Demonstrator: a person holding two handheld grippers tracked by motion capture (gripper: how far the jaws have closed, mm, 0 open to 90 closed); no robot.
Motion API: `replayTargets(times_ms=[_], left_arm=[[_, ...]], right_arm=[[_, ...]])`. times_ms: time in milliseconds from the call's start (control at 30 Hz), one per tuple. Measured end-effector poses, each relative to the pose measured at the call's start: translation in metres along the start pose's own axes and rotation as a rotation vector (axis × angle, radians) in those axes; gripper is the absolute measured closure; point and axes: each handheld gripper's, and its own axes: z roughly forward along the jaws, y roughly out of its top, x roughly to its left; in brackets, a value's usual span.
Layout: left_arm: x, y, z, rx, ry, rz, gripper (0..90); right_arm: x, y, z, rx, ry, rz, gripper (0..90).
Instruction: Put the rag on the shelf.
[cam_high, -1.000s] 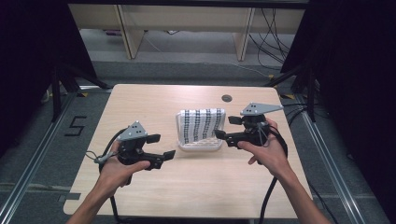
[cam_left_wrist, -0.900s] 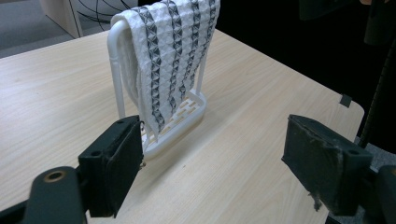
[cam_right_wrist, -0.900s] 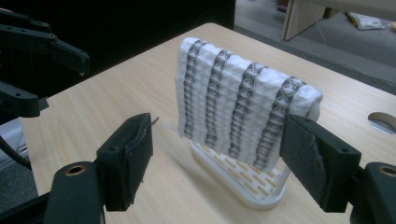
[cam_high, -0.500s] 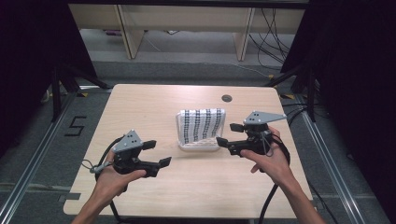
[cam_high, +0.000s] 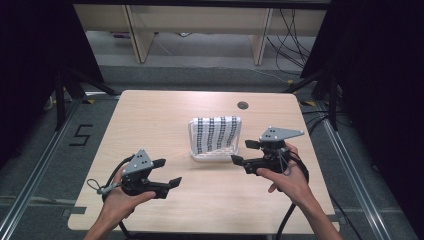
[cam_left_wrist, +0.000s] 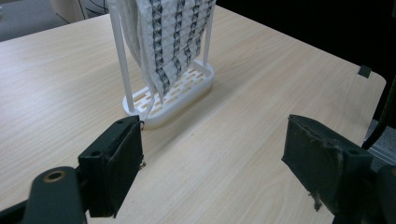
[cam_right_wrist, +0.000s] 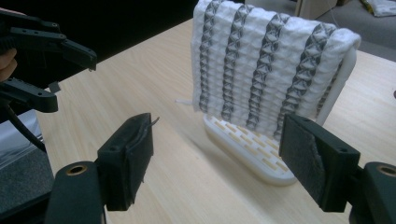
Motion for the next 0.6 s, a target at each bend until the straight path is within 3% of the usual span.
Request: replayTargets(times_ms=[33, 67, 100, 167, 267, 400, 433, 500, 600], left_arm=[[-0.001, -0.001, -0.001, 0.012, 0.008, 0.001, 19.1], [-0.001, -0.003, 0.000, 0.006, 0.009, 0.001, 19.1], [0.000, -0.005, 0.000, 0.008, 0.007, 0.002, 19.1], [-0.001, -0.008, 0.000, 0.014, 0.014, 0.001, 19.1], [-0.002, -0.013, 0.000, 0.012, 0.015, -0.007, 19.1], [-0.003, -0.019, 0.002, 0.010, 0.015, -0.008, 19.1], [-0.003, -0.020, 0.001, 0.022, 0.017, -0.001, 19.1], [-0.003, -0.023, 0.002, 0.017, 0.012, -0.004, 19.1], [-0.004, -0.028, 0.000, 0.024, 0.024, -0.004, 19.1]], right_arm=[[0.000, -0.001, 0.001, -0.007, 0.003, 0.008, 27.3], [-0.002, -0.002, 0.001, -0.002, 0.001, -0.018, 27.4], [-0.001, -0.004, 0.002, -0.009, 0.008, 0.009, 27.4], [-0.002, -0.007, 0.002, -0.005, -0.001, -0.005, 27.4], [0.000, -0.013, 0.002, 0.005, 0.008, 0.028, 27.4], [-0.002, -0.017, 0.000, -0.001, -0.001, -0.004, 27.3], [0.000, -0.018, 0.001, -0.001, 0.009, 0.023, 27.3], [-0.001, -0.021, 0.001, -0.002, 0.008, 0.009, 27.4], [0.001, -0.025, -0.001, 0.008, 0.007, 0.031, 27.3]])
